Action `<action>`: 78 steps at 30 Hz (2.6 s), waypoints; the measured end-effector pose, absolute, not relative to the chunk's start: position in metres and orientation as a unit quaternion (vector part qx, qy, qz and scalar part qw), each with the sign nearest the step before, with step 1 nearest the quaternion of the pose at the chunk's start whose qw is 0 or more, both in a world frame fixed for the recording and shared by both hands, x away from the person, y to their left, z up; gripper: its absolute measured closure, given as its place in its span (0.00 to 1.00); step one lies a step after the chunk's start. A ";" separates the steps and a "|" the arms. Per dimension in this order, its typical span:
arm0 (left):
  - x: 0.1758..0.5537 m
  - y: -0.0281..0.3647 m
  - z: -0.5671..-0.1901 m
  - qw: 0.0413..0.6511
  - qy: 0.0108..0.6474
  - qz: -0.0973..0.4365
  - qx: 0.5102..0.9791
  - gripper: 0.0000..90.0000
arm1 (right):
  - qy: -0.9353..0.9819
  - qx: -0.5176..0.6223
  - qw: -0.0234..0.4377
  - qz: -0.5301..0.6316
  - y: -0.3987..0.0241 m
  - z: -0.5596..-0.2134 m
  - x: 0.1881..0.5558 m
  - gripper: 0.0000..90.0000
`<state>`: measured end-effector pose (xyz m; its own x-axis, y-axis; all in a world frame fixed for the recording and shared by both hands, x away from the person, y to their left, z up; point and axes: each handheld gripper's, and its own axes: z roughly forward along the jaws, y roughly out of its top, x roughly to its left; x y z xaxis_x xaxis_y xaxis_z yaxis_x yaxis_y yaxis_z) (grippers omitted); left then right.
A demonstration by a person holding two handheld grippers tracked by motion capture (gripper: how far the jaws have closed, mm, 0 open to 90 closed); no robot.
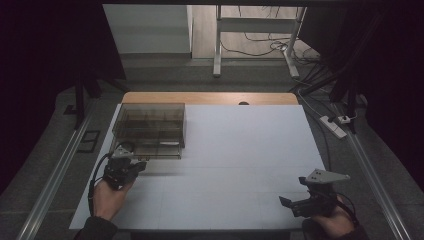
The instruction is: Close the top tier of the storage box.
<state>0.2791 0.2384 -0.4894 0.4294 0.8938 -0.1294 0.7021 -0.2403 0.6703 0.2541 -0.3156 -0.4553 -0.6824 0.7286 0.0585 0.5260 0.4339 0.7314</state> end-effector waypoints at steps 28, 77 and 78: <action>0.293 0.242 -0.488 0.346 0.525 0.157 0.761 0.99 | 0.837 0.374 0.134 0.377 -0.315 -0.456 0.254 0.00; 0.335 0.243 -0.484 0.357 0.528 0.206 0.743 0.99 | 0.836 0.368 0.125 0.386 -0.317 -0.455 0.254 0.00; 0.336 0.243 -0.485 0.357 0.528 0.206 0.742 0.99 | 0.836 0.369 0.124 0.386 -0.317 -0.455 0.254 0.00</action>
<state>0.3362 0.2425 -0.4846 0.3565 0.9316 -0.0712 0.6374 -0.1868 0.7475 0.2541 -0.3168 -0.4550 -0.6974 0.7125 0.0768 0.5206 0.4300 0.7376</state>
